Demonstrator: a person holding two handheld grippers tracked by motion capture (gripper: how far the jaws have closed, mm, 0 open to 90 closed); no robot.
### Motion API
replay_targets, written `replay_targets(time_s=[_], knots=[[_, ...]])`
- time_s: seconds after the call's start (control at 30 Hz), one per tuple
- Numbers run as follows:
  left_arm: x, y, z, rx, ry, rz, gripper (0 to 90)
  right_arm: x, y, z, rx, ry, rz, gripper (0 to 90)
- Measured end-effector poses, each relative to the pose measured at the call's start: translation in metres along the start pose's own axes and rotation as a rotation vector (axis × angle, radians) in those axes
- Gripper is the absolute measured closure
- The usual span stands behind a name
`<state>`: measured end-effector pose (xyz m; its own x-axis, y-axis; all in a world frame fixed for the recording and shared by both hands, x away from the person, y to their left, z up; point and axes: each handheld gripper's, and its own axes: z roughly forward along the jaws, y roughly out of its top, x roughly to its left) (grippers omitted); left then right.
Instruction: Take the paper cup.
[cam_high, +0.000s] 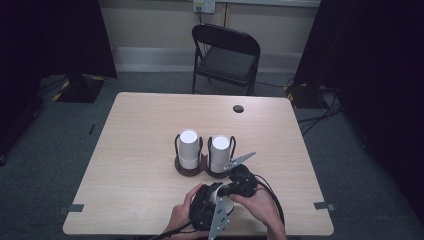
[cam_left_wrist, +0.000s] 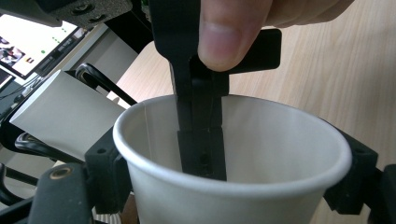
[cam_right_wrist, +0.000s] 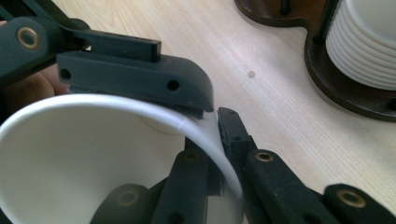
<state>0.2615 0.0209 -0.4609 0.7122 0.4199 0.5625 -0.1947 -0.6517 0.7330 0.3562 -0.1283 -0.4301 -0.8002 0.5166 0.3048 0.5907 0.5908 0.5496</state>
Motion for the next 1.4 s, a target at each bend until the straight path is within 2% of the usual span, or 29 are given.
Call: replay_targets(time_s=[0.13,0.23,0.27,0.4,0.53,0.63,0.87,0.93,1.1,1.4], knots=[[0.002,-0.001,0.000,-0.003,-0.003,-0.010,21.2,0.000,0.000,0.000,-0.006,-0.004,-0.003,88.7],[0.005,-0.003,-0.001,-0.019,-0.018,-0.034,21.8,0.000,0.000,0.000,-0.012,-0.008,0.003,88.7],[0.005,-0.004,-0.001,-0.022,-0.014,-0.055,22.0,0.000,0.000,0.000,-0.011,-0.007,0.005,88.6],[0.006,-0.005,-0.001,-0.020,0.004,-0.065,22.3,-0.001,0.001,0.001,-0.012,-0.010,0.018,88.3],[0.010,-0.007,-0.001,-0.004,0.000,-0.082,22.3,-0.001,0.001,0.001,-0.020,-0.012,0.021,85.7],[0.015,-0.010,0.000,0.002,-0.035,-0.126,22.3,-0.001,0.001,-0.001,-0.025,-0.023,0.025,81.4],[0.021,-0.017,-0.002,-0.026,-0.045,-0.216,22.3,-0.002,0.001,-0.005,-0.047,-0.038,0.037,76.2],[0.022,-0.018,-0.002,-0.026,-0.035,-0.215,22.2,-0.001,0.001,-0.005,-0.051,-0.043,0.032,72.8],[0.024,-0.020,-0.003,-0.036,-0.035,-0.245,22.2,-0.001,0.001,-0.006,-0.068,-0.068,0.036,66.6],[0.029,-0.022,-0.003,-0.042,-0.024,-0.271,22.2,0.001,-0.001,-0.011,-0.150,-0.130,0.006,54.8]])
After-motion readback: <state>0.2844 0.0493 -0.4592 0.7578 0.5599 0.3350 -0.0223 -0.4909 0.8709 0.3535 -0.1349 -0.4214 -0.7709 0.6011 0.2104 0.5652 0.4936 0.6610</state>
